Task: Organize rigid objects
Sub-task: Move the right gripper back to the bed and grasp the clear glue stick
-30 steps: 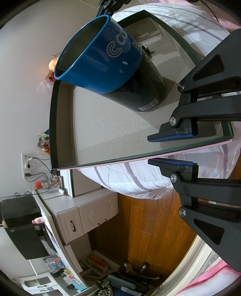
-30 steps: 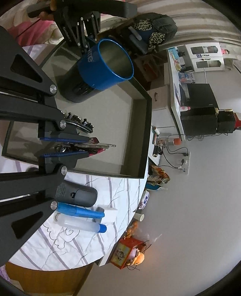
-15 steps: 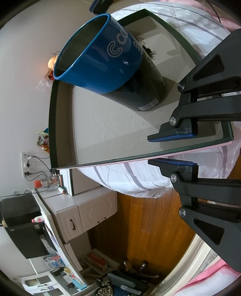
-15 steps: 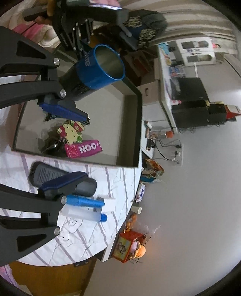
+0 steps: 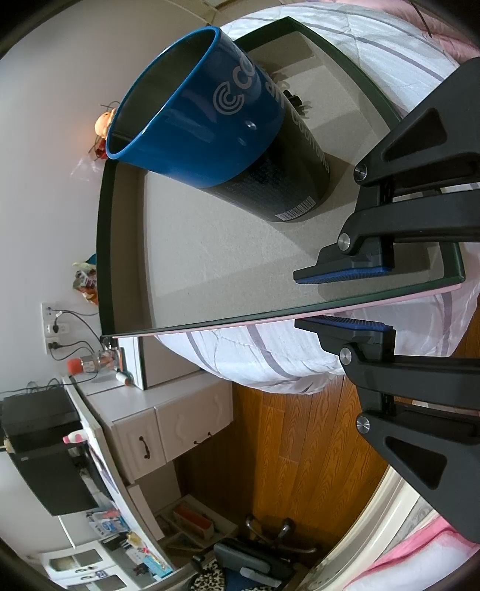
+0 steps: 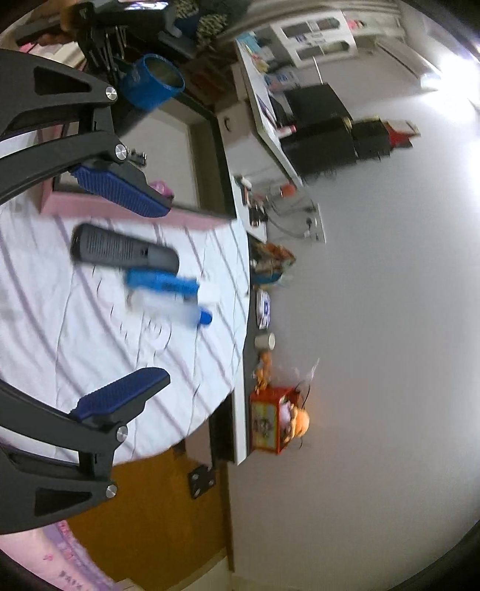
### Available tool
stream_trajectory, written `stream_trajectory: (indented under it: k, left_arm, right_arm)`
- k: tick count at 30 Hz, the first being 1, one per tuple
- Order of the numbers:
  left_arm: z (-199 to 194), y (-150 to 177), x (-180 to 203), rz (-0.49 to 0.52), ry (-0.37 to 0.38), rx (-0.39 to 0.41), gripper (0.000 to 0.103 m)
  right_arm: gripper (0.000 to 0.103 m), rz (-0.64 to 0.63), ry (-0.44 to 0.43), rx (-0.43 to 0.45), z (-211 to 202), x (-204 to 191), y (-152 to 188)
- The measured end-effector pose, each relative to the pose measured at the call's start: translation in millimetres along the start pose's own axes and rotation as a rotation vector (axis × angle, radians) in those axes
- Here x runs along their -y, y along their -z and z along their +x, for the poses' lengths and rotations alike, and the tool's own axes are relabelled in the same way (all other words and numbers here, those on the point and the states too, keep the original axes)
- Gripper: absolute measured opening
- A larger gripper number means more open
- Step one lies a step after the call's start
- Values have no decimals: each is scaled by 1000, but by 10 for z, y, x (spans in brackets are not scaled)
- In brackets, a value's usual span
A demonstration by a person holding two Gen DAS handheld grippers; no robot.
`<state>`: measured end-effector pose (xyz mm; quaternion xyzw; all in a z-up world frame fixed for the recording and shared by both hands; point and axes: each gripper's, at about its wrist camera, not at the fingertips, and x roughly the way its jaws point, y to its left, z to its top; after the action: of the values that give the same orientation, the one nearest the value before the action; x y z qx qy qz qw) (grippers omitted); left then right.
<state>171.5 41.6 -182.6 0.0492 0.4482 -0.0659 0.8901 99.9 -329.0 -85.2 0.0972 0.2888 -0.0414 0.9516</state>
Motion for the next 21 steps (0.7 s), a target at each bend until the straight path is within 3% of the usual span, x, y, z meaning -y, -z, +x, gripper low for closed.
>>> stream_trajectory:
  k: [21]
  left_arm:
    - [10,-13,27,6,-19,-11,16]
  right_arm:
    - [86,41,30,-130,252,329,256]
